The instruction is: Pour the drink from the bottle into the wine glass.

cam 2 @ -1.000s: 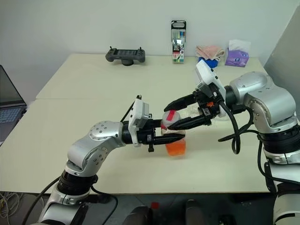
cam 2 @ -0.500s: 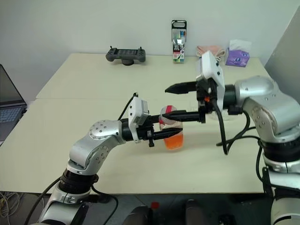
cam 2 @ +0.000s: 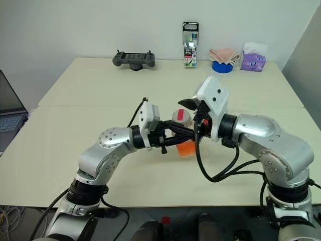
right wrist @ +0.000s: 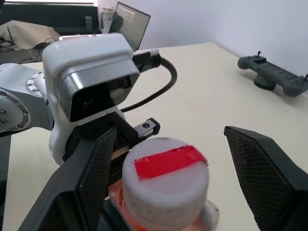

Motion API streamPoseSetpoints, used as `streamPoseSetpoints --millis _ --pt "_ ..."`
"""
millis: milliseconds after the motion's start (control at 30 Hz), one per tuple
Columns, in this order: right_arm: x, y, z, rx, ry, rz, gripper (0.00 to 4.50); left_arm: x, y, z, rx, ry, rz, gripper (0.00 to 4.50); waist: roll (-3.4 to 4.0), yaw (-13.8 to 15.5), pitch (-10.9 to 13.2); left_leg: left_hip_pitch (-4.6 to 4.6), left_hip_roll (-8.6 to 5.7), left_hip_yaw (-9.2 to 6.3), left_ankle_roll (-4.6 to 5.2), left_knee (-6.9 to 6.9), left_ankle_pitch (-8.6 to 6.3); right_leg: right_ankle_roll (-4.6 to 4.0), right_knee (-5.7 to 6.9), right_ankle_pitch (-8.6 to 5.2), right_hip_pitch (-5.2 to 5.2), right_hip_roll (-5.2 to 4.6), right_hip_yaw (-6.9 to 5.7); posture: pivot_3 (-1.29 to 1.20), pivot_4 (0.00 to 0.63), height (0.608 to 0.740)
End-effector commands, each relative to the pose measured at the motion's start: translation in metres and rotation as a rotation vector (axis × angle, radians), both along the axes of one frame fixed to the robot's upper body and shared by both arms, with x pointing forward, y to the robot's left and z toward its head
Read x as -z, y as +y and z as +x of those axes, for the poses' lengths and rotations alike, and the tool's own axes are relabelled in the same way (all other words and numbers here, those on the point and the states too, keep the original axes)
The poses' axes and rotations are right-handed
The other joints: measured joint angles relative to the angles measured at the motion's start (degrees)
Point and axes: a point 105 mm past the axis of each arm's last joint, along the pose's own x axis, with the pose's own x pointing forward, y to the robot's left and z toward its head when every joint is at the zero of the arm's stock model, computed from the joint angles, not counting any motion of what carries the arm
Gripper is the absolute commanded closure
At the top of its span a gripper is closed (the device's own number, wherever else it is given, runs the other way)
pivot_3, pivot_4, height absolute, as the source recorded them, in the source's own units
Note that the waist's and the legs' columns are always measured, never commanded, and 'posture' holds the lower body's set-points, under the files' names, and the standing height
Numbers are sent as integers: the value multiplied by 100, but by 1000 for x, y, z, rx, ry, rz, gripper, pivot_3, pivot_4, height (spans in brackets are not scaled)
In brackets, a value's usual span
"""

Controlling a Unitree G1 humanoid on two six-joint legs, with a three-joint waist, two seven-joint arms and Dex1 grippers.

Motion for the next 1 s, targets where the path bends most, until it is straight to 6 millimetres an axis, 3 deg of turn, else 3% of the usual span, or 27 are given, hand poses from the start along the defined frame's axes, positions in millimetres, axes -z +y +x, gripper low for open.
streamPoseSetpoints --millis 33,400,667,767,1000 --pt "-8 -1 -6 21 -36 5 679 -14 0 -2 5 -58 -34 2685 0 0 0 0 0 -1 0 0 0 0 -1 0 1 0 -1 0 150 740" --pt "-15 -10 -5 129 -54 69 679 -14 10 8 -54 -61 -34 2686 0 -3 0 1 1 -1 1 -1 0 2 1 -1 1 3 -2 0 150 740" --pt "3 1 -18 298 -64 142 679 -13 9 21 -78 -75 -29 2686 1 -9 -1 0 2 -5 1 -2 0 3 1 -2 -1 3 -4 0 150 740" --pt "4 1 -13 404 -47 235 679 -11 7 21 -71 -74 -27 2686 1 -15 -1 1 2 -2 1 -3 0 4 1 -2 -1 3 -1 0 150 740" --pt "2 2 -2 540 -70 266 679 -8 3 18 -48 -78 -14 2686 2 -18 -2 2 2 -1 0 -2 1 5 5 -3 -4 3 1 0 150 740"
